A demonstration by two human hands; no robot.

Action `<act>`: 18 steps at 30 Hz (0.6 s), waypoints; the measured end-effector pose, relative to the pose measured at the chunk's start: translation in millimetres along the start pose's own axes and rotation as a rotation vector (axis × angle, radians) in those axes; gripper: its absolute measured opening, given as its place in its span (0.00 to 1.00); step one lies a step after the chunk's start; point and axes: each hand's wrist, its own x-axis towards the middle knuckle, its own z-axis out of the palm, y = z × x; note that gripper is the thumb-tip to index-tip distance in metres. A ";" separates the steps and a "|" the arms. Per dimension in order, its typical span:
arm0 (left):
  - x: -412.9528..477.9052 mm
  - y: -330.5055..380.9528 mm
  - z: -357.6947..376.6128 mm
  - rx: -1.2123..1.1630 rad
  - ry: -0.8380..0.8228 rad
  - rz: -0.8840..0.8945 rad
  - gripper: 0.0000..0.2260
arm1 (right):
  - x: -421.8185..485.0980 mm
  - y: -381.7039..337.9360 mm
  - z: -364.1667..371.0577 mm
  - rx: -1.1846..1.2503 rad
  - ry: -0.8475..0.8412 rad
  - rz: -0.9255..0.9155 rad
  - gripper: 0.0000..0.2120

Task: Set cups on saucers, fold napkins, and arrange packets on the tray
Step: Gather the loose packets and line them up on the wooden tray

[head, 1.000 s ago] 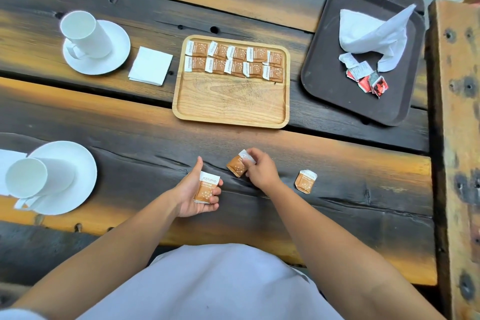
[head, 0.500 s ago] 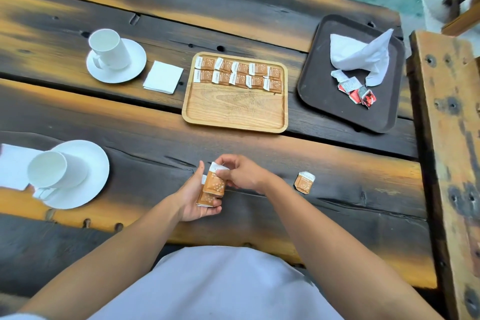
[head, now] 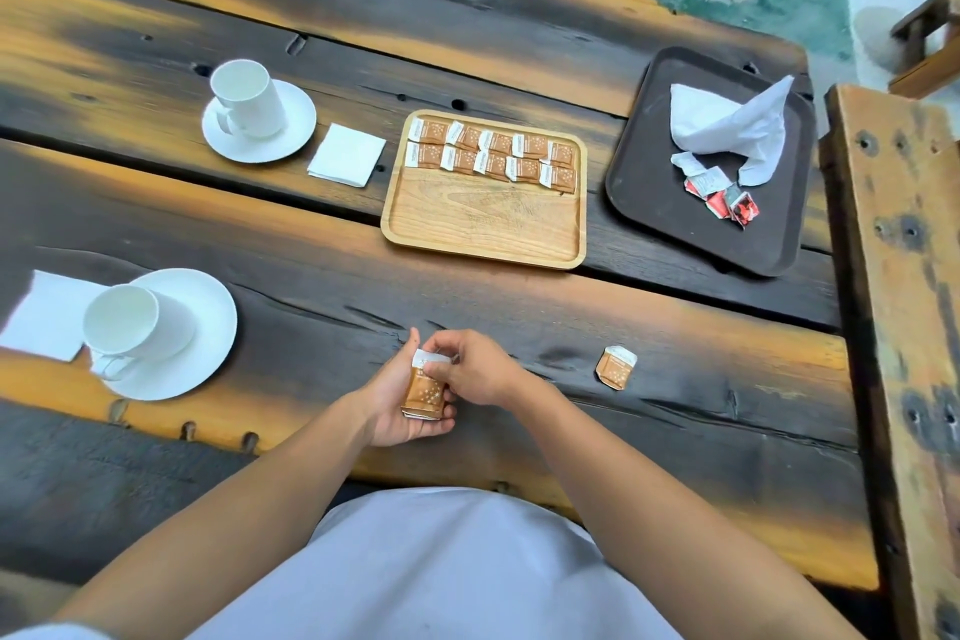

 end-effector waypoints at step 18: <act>24.2 14.5 15.4 0.054 0.000 -0.108 0.38 | 8.7 45.2 -24.0 -0.008 0.177 0.163 0.09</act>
